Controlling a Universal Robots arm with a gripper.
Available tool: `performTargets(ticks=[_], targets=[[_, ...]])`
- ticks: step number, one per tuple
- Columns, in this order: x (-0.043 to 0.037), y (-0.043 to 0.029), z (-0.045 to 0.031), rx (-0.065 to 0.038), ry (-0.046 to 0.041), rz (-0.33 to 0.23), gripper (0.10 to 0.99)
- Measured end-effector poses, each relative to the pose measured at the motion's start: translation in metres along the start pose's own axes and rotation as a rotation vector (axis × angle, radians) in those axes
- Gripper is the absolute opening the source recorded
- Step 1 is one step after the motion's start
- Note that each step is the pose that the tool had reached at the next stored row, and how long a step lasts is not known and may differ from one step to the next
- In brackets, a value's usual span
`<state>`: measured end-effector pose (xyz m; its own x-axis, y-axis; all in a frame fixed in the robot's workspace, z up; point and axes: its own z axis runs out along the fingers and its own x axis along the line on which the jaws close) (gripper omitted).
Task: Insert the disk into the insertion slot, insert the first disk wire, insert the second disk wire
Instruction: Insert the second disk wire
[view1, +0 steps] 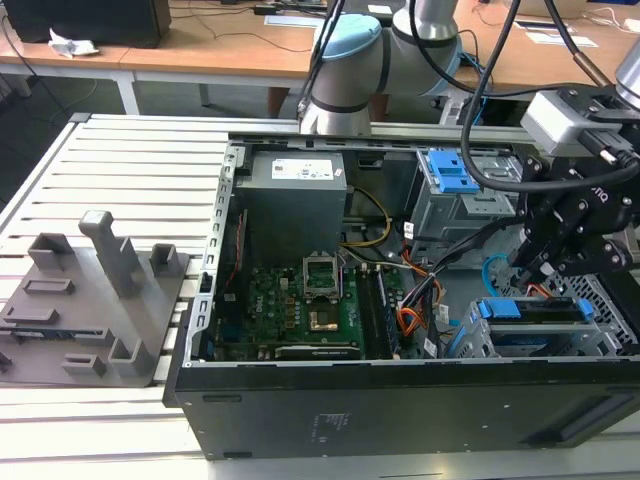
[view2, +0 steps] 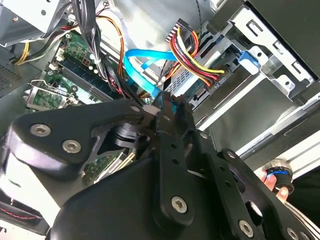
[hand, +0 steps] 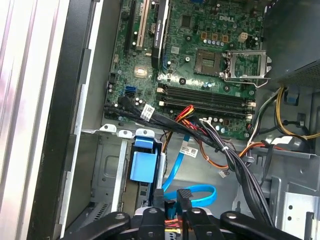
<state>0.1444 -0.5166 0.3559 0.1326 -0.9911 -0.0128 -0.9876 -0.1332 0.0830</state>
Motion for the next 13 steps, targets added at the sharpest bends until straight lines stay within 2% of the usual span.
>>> performTargets(ticks=[2,7,8,10,11,13], targets=[[0.0000,0.0000,0.0000,0.000,0.0001,0.000,0.165],[0.0026,0.0003,0.0000,0.000,0.0002,0.000,0.165],[0.0065,0.0008,0.0000,0.000,0.0001,0.000,0.165],[0.0256,0.0034,0.0002,0.000,0.0002,0.000,0.165],[0.0300,0.0040,0.0004,0.000,0.0000,0.000,0.165],[0.0306,0.0015,0.0087,0.000,0.0000,0.002,0.165]])
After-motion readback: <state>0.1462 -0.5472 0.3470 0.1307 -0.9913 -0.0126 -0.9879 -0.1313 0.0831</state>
